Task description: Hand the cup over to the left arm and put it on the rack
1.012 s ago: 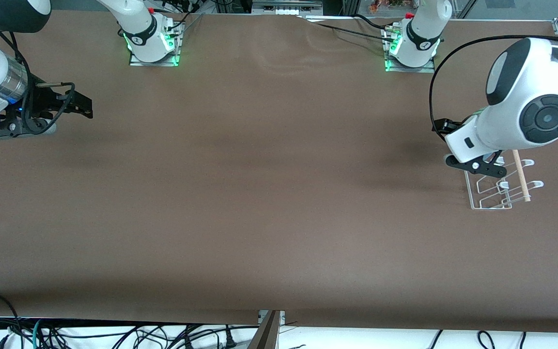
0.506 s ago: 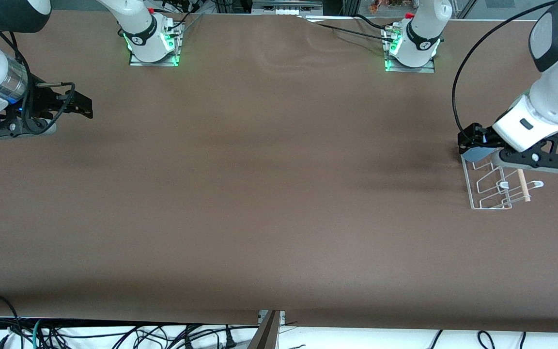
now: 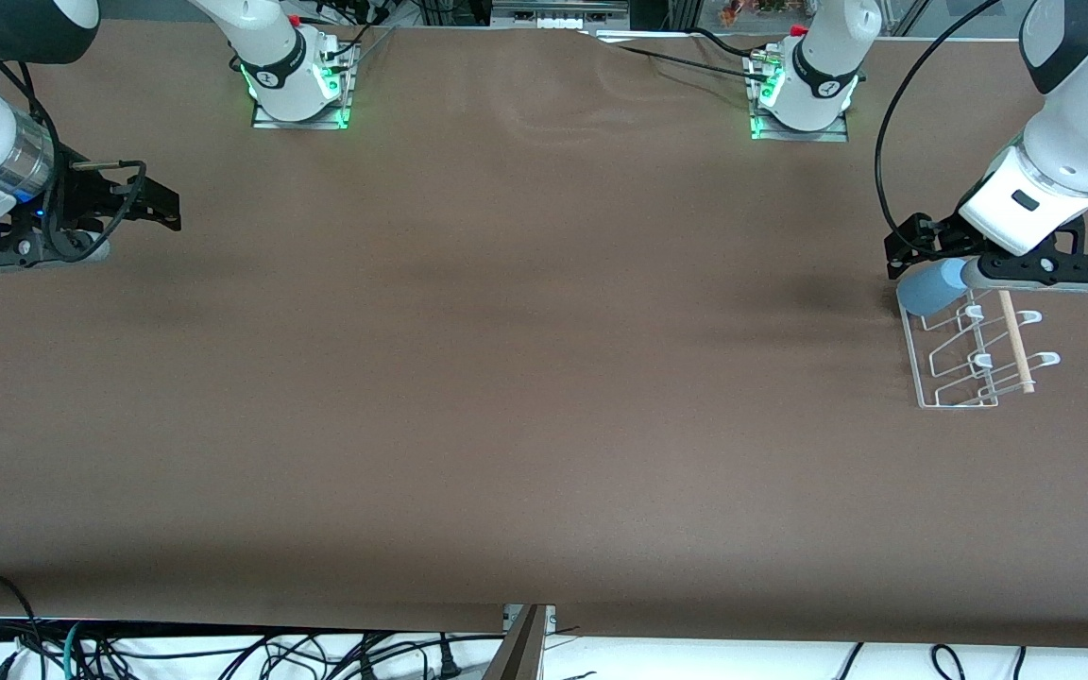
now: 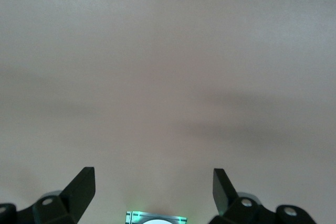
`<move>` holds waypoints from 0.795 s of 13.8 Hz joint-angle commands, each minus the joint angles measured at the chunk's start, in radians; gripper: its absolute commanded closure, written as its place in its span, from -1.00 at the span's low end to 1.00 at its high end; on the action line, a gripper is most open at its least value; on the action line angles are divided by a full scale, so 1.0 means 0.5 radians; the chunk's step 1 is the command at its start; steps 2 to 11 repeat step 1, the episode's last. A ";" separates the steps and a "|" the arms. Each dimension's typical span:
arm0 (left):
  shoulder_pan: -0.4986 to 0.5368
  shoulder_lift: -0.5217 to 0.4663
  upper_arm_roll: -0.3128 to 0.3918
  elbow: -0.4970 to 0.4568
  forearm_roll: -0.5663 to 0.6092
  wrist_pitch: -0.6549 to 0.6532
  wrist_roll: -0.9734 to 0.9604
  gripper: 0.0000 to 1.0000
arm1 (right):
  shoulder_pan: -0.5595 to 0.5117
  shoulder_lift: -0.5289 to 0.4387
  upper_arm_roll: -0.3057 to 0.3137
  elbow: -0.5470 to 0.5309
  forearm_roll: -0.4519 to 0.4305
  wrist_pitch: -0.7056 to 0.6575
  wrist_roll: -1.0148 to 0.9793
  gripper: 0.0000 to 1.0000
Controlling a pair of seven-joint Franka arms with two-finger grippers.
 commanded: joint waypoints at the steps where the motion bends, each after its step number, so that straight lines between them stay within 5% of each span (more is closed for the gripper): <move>1: -0.004 -0.066 0.029 -0.062 -0.036 0.022 -0.006 -1.00 | -0.021 0.010 0.018 0.035 0.000 -0.015 -0.014 -0.98; 11: -0.004 -0.066 0.029 -0.062 -0.036 0.022 -0.006 -1.00 | -0.021 0.010 0.018 0.035 0.000 -0.015 -0.014 -0.98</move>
